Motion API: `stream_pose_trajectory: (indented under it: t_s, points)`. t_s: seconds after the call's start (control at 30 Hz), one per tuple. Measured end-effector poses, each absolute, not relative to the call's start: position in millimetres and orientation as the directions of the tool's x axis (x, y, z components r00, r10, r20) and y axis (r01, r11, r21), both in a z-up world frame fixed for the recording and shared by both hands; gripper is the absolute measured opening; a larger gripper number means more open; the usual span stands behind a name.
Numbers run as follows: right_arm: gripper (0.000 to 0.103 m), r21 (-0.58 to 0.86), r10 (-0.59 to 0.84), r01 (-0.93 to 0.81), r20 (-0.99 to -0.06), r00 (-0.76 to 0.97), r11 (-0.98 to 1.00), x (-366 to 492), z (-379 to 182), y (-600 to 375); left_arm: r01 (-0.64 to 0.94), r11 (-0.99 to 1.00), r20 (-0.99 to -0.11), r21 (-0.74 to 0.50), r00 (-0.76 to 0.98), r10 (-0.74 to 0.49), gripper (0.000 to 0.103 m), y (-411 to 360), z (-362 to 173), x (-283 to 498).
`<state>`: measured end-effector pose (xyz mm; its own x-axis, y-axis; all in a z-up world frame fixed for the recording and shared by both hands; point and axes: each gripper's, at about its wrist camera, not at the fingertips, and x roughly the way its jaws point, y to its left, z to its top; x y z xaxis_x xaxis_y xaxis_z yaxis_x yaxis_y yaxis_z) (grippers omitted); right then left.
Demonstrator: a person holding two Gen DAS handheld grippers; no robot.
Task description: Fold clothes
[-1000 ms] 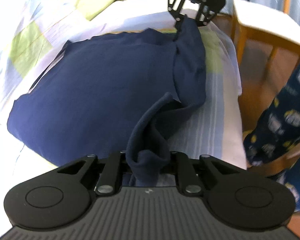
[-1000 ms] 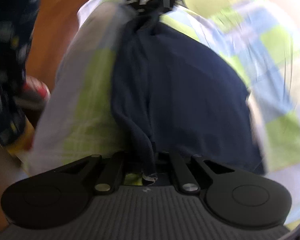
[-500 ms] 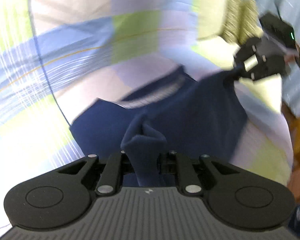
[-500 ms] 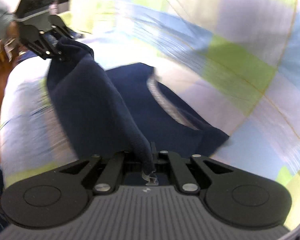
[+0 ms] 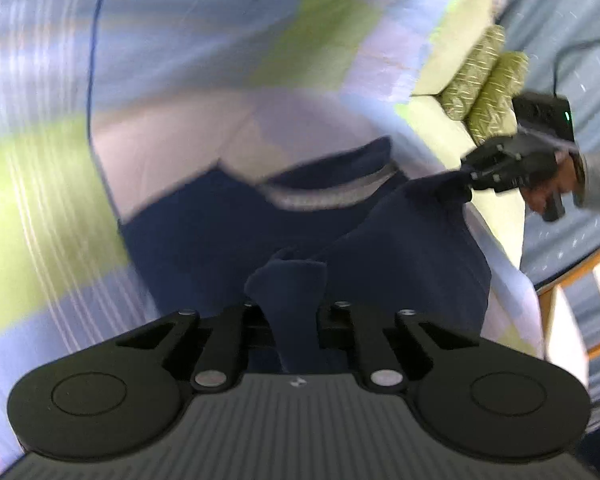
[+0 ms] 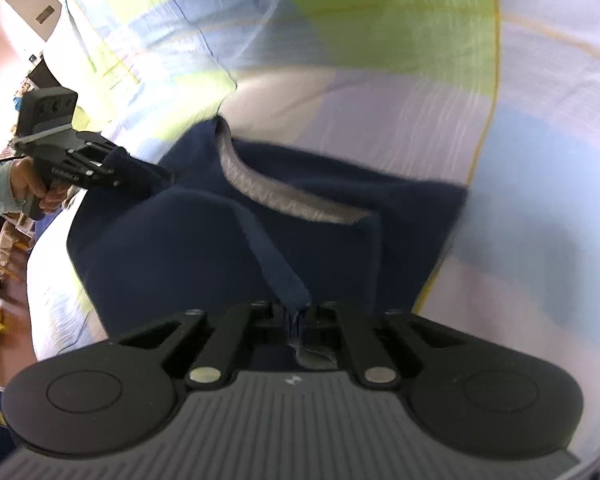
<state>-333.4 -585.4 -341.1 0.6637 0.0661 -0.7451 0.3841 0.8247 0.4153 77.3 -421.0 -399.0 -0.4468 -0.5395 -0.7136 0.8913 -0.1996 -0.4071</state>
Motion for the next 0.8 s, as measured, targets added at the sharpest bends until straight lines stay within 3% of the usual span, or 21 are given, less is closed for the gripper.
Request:
stream_pose_trajectory:
  t_s: [0.2, 0.37, 0.5, 0.6, 0.63, 0.7, 0.8]
  points:
    - [0.003, 0.387, -0.051, 0.446, -0.707, 0.706, 0.807, -341, -309, -604, 0.906, -0.21, -0.674, -0.369, -0.416, -0.611, 0.011, -439, -383, 93]
    - [0.003, 0.332, -0.095, 0.495, -0.748, 0.657, 0.803, -307, -338, -621, 0.923, -0.166, -0.695, -0.348, -0.373, -0.615, 0.011, -462, -407, 104]
    - [0.003, 0.312, -0.137, 0.501, -0.727, 0.673, 0.807, -288, -340, -630, 0.921, -0.157, -0.638, -0.357, -0.363, -0.679, 0.011, -454, -399, 115]
    - [0.002, 0.308, -0.162, 0.512, -0.714, 0.681, 0.802, -287, -336, -636, 0.904, -0.109, -0.666, -0.413, -0.381, -0.642, 0.018, -465, -415, 124]
    - [0.002, 0.305, -0.158, 0.517, -0.724, 0.672, 0.8, -287, -338, -637, 0.901, -0.091, -0.691, -0.424, -0.387, -0.61, 0.027, -471, -425, 125]
    - [0.002, 0.31, -0.114, 0.546, -0.785, 0.609, 0.779, -279, -361, -643, 0.897, -0.058, -0.723, -0.438, -0.39, -0.571, 0.032, -478, -443, 127]
    - [0.004, 0.306, -0.073, 0.582, -0.841, 0.536, 0.753, -269, -390, -648, 0.884, -0.007, -0.7, -0.467, -0.374, -0.608, 0.039, -475, -439, 144]
